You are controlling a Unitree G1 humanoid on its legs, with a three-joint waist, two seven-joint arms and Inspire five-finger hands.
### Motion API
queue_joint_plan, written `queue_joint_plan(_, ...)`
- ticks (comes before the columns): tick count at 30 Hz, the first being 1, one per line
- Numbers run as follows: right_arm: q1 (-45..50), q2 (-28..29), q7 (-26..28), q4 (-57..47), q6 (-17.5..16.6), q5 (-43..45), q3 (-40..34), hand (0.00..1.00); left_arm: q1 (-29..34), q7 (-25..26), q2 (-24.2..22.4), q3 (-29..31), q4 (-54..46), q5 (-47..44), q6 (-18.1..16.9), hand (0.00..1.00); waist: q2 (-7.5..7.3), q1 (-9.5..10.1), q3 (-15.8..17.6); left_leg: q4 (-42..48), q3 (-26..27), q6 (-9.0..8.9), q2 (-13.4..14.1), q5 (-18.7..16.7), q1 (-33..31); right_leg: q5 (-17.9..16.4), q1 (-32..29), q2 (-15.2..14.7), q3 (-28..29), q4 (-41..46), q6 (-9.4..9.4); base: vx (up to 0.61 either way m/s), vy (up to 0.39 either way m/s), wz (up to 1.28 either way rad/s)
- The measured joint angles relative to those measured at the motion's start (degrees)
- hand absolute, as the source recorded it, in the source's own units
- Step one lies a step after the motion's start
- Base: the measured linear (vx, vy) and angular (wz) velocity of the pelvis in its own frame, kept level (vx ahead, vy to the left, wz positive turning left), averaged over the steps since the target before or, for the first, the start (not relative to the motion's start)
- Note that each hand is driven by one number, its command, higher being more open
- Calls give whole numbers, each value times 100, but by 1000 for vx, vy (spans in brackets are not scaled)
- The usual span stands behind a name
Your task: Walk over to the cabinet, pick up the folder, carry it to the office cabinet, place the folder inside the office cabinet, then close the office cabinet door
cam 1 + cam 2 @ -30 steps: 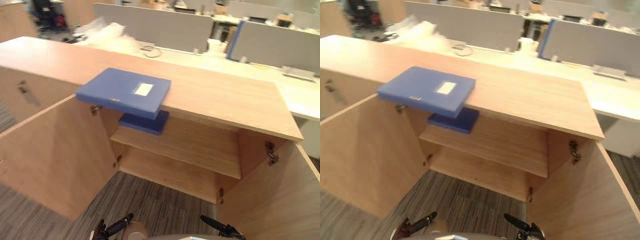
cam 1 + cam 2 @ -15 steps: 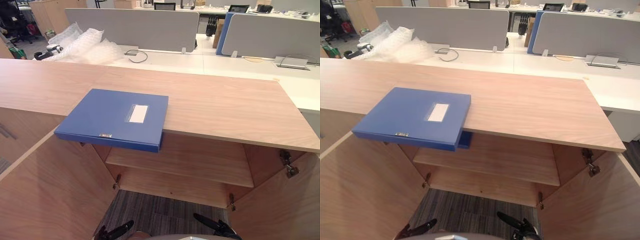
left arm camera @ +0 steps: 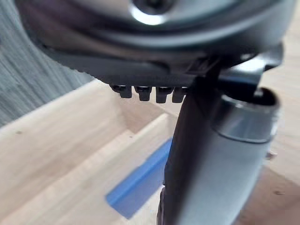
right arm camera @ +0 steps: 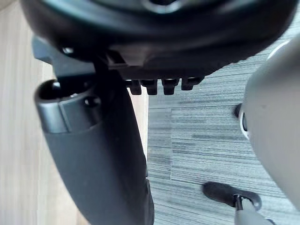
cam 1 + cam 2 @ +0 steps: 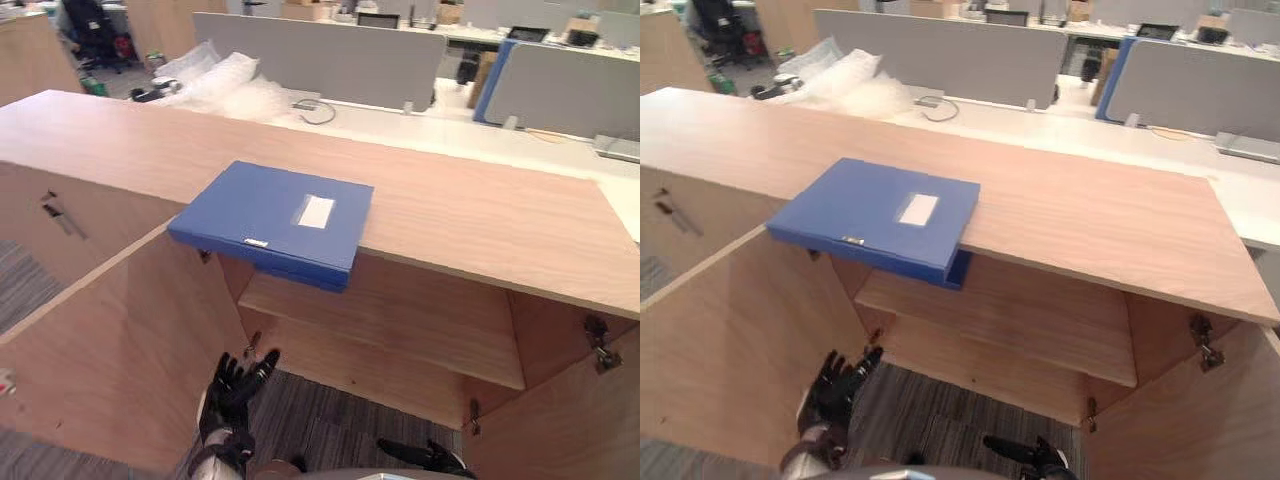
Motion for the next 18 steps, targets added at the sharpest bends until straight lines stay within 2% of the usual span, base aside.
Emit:
queue_joint_plan(2, -9, 44, -10, 15, 4, 3, 19, 100, 106, 150, -77, 122, -588, 338, -1, 100, -78, 80, -20, 163, -219, -24, -64, 15, -192, -17, -4, 9, -239, 17, 11, 13, -52, 63)
queue_joint_plan(6, 3, 203, -114, 17, 2, 19, 17, 100, 365, 656, -173, 328, -2054, 1520, -11, 100, -161, 344, 35, 578, -541, -45, -203, -170, -525, -8, 29, 30, -610, 27, 27, 45, -17, 46)
queue_joint_plan(8, -19, 223, -119, 36, -5, 51, 176, 100, 393, 1036, -188, 321, -2698, 2377, -58, 100, -183, 456, 34, 745, -589, -41, -238, -277, -596, -7, 47, 15, -721, 91, 27, 42, 0, 15)
queue_joint_plan(13, -25, 225, -229, 2, -47, 52, 238, 100, 366, 1758, -175, 180, -3491, 3572, -310, 100, -245, 473, -13, 920, -641, -75, -266, -437, -667, -11, 104, 36, -846, 92, 18, 15, -15, 6)
queue_joint_plan(18, 25, 220, -403, -37, -56, 49, 453, 100, 361, 2416, -171, 121, -3696, 4532, -376, 100, -352, 463, -99, 1013, -643, -86, -239, -513, -697, -42, 115, 88, -846, 72, -39, 2, -12, 1)
